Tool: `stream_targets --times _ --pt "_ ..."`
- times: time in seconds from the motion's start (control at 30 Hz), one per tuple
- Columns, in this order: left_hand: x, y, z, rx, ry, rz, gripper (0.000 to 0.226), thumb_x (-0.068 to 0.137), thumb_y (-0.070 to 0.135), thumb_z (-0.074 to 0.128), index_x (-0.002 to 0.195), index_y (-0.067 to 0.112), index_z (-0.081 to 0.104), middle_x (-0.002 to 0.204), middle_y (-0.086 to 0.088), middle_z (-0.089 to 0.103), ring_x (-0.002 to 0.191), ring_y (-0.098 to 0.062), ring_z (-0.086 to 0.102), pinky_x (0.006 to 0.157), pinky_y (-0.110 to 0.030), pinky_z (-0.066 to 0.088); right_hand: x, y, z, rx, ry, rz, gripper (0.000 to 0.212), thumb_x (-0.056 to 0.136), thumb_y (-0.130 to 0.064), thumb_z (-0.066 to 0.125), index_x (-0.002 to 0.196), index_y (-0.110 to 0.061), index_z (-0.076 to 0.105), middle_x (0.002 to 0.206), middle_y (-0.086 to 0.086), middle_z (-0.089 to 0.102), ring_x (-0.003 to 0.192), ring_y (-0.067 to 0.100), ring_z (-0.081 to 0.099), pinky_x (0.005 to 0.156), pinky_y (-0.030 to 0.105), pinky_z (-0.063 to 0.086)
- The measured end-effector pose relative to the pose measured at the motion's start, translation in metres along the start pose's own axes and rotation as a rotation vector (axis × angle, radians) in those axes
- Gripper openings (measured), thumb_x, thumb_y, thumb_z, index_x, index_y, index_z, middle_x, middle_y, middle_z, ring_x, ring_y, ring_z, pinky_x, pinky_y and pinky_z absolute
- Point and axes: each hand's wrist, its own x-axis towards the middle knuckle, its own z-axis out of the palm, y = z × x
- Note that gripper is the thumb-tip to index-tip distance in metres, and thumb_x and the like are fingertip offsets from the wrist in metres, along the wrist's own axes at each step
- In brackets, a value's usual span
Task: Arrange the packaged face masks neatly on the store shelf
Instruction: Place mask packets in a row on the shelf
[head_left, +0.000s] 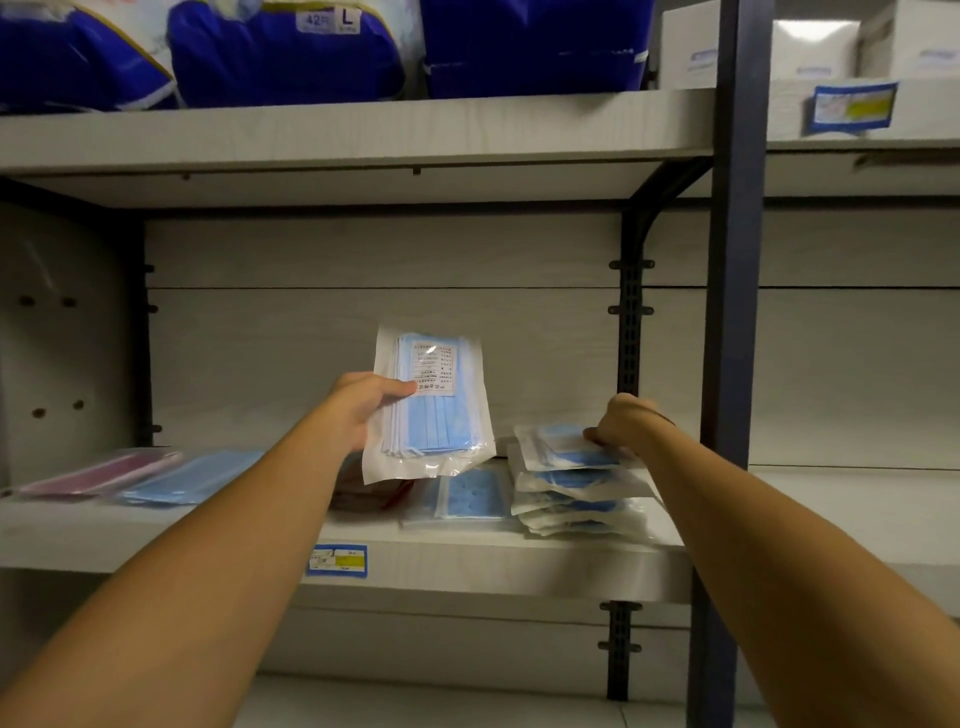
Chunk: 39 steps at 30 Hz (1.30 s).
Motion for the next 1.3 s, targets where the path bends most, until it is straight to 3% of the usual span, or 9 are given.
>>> stream_targets --times 0.07,0.23,0.53,0.63,0.77,0.83,0.97,1.2,1.3 --pt "0.000 -0.001 0.004 -0.004 -0.001 0.000 0.028 0.080 0.000 0.078 0.106 -0.002 0.067 0.098 -0.019 0.075 0.086 -0.037 0.074 0.072 -0.050 0.060 0.002 0.000 0.001 0.024 0.017 -0.012 0.040 0.101 -0.047 0.052 0.105 -0.007 0.054 0.100 0.010 0.056 0.090 0.025 0.053 0.079 0.030 0.042" --pt "0.003 0.001 0.015 -0.009 -0.017 -0.008 0.026 0.080 0.001 0.078 0.104 -0.002 0.068 0.099 -0.020 0.075 0.089 -0.037 0.074 0.079 -0.051 0.060 0.004 0.005 0.002 0.113 0.131 -0.039 0.040 0.103 -0.036 0.047 0.122 -0.003 0.060 0.108 0.015 0.059 0.089 0.028 0.057 0.076 0.033 0.047" --pt "0.013 0.006 0.076 -0.084 -0.117 -0.057 0.036 0.084 0.000 0.075 0.116 -0.005 0.060 0.103 -0.022 0.072 0.081 -0.034 0.074 0.052 -0.042 0.059 -0.013 -0.001 -0.035 0.043 0.332 -0.095 0.022 0.099 -0.014 0.049 0.113 -0.004 0.063 0.107 0.015 0.065 0.090 0.028 0.063 0.082 0.035 0.056" --pt "0.018 -0.003 0.104 -0.051 -0.174 -0.085 0.063 0.076 -0.001 0.081 0.130 -0.005 0.049 0.109 -0.027 0.070 0.080 -0.040 0.075 0.060 -0.050 0.060 -0.016 0.002 -0.043 0.010 0.333 -0.081 0.024 0.097 -0.010 0.049 0.116 -0.004 0.062 0.110 0.015 0.064 0.090 0.027 0.059 0.077 0.033 0.050" --pt "0.015 -0.016 0.135 0.056 -0.199 -0.113 0.061 0.077 -0.004 0.080 0.127 -0.005 0.046 0.106 -0.026 0.069 0.086 -0.040 0.074 0.074 -0.058 0.060 -0.021 0.006 -0.044 -0.033 0.372 -0.103 0.021 0.097 -0.010 0.051 0.112 -0.004 0.063 0.094 0.013 0.058 0.085 0.028 0.059 0.077 0.034 0.051" --pt "0.011 -0.022 0.147 0.188 -0.156 -0.078 0.052 0.078 0.001 0.082 0.116 -0.001 0.046 0.102 -0.021 0.065 0.091 -0.037 0.071 0.085 -0.051 0.060 -0.022 0.007 -0.039 -0.030 0.362 -0.129 0.020 0.096 -0.008 0.050 0.111 -0.004 0.063 0.090 0.012 0.059 0.080 0.027 0.060 0.073 0.033 0.053" --pt "0.006 -0.022 0.163 0.454 -0.133 -0.044 0.036 0.080 0.020 0.084 0.087 0.008 0.050 0.088 -0.013 0.064 0.087 -0.027 0.068 0.085 -0.035 0.057 -0.021 0.011 -0.028 0.007 0.314 -0.195 0.020 0.098 -0.012 0.053 0.116 -0.005 0.059 0.095 0.011 0.060 0.082 0.025 0.059 0.069 0.031 0.049" --pt "0.014 -0.028 0.167 0.649 -0.122 -0.021 0.071 0.067 0.041 0.090 0.119 0.003 0.059 0.109 -0.012 0.067 0.096 -0.030 0.067 0.091 -0.039 0.057 -0.023 0.008 -0.023 0.009 0.230 -0.228 0.017 0.098 -0.011 0.052 0.110 -0.003 0.060 0.092 0.012 0.061 0.078 0.024 0.059 0.076 0.032 0.056" --pt "0.016 -0.029 0.165 0.650 -0.090 -0.010 0.072 0.072 0.044 0.087 0.122 0.003 0.056 0.116 -0.012 0.065 0.102 -0.032 0.064 0.089 -0.037 0.055 -0.023 0.004 -0.020 -0.002 0.208 -0.247 0.016 0.097 -0.012 0.052 0.106 -0.005 0.063 0.090 0.010 0.061 0.083 0.025 0.062 0.080 0.034 0.056"
